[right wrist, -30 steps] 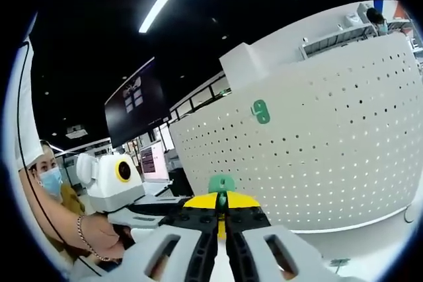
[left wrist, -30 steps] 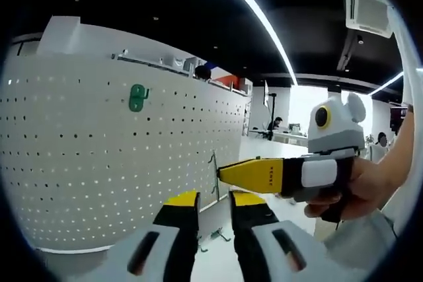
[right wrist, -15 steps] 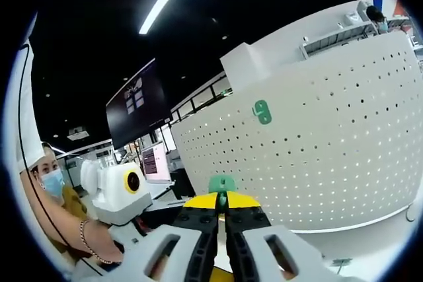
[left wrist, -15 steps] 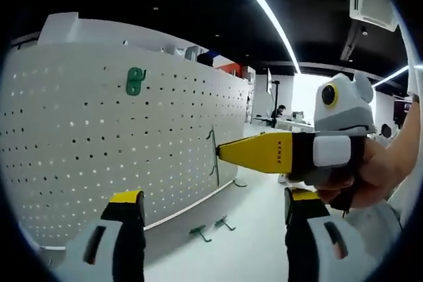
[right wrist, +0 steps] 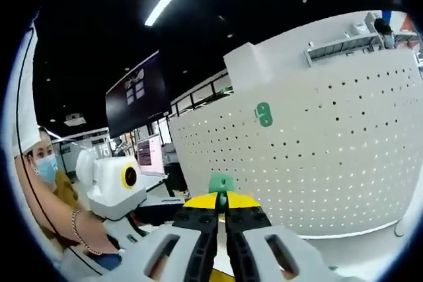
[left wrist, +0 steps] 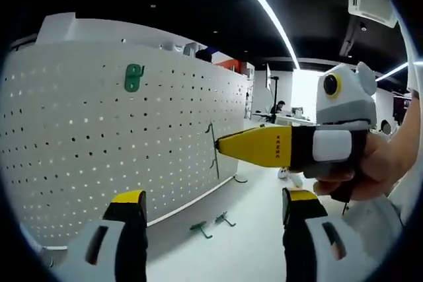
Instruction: Insert the hook assembly into the mounting plate slot until the hook locks in place.
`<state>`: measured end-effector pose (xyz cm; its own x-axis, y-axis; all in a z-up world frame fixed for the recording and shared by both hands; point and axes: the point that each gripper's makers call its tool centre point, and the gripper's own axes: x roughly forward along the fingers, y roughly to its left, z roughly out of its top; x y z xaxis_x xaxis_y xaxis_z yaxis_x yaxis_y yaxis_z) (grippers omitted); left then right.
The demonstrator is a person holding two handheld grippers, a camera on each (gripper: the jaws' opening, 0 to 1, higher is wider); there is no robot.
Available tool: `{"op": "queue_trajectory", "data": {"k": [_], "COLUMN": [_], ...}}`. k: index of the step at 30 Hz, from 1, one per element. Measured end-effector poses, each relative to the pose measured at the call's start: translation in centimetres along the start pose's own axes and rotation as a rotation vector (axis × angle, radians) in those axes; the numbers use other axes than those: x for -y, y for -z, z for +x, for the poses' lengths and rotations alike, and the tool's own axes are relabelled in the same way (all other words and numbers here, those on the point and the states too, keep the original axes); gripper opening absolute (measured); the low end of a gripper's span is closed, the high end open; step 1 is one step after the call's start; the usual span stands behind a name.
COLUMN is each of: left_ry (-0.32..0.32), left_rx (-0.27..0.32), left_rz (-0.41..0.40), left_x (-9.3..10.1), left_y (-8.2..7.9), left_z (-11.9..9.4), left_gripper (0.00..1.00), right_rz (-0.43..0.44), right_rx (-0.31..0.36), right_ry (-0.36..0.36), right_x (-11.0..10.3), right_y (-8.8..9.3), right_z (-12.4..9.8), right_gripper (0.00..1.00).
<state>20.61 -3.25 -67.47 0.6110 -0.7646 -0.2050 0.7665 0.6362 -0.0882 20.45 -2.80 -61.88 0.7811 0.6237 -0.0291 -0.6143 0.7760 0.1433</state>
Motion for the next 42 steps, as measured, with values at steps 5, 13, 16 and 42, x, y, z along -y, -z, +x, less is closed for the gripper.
{"op": "queue_trajectory", "data": {"k": [5,13,16,42], "left_ry": [-0.003,-0.006,-0.009,-0.047], "left_rx": [0.002,0.002,0.001,0.008], "left_rz": [-0.001,0.001,-0.003,-0.006], "left_x": [0.0,-0.1,-0.2,-0.9], "left_y": [0.0,0.0,0.0,0.6], "left_z": [0.0,-0.1,-0.3,-2.7], "left_gripper": [0.85,0.84,0.84,0.83], "right_rz": [-0.040,-0.018,-0.023,-0.106], "right_rx": [-0.003,0.006,0.018,0.076], "right_ry": [0.035,0.054,0.068,0.167], "right_x": [0.4,1.3,2.0,6.2], "right_y": [-0.1,-0.6,-1.4,-6.0], "right_z": [0.0,0.2,0.4,2.7], "right_gripper": [0.00,0.00,0.00,0.00]}}
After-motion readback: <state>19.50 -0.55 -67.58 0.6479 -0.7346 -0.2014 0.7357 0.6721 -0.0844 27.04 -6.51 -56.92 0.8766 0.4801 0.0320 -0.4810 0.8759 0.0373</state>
